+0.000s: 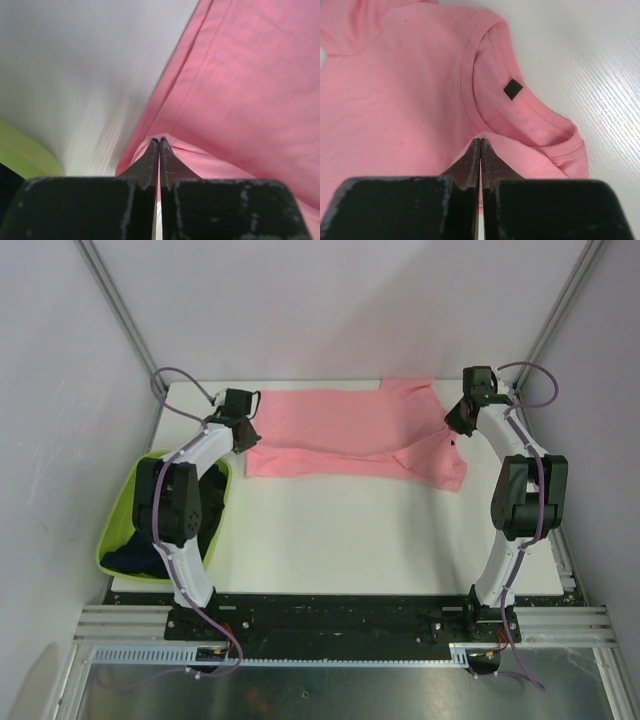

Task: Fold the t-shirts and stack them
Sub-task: Fold the flattened tshirt in 1/3 of the way

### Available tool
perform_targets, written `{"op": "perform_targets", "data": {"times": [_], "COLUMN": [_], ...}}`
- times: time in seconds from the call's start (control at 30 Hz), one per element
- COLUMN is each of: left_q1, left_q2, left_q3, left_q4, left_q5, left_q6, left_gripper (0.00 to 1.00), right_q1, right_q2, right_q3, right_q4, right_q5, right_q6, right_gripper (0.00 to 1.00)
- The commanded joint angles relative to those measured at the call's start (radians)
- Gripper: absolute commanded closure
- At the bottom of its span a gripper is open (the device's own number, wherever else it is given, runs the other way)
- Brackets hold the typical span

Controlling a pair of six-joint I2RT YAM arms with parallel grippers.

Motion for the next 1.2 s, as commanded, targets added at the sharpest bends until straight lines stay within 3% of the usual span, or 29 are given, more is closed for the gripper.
{"op": "perform_targets", "data": {"times": [0.0, 0.47, 0.93, 1.17], "left_q1": [0.013, 0.023, 0.024, 0.027], "left_q2": [0.032, 0.086, 0.122, 0.126], "left_q3": [0.067, 0.118, 0.144, 0.152], "left_q4": [0.016, 0.016, 0.016, 0.016], "left_q5": [0.0, 0.06, 0.067, 0.063], "left_q6": [0.029, 0.06, 0.055, 0.058], "left_gripper": [1.0, 1.0, 1.0, 1.0], "right_q1": [-0.003, -0.026, 0.068, 0.052], "right_q2": [-0.028, -0.049, 0.175, 0.223], "right_q3": [-0.002, 0.026, 0.292, 0.289], "right_q4": [0.048, 0.102, -0.015, -0.027], "right_q5": [-0.003, -0.047, -0.024, -0.011], "right_q6": [-0.006, -0.022, -0.078, -0.077], "right_gripper": [1.0, 1.0, 1.0, 1.0]}}
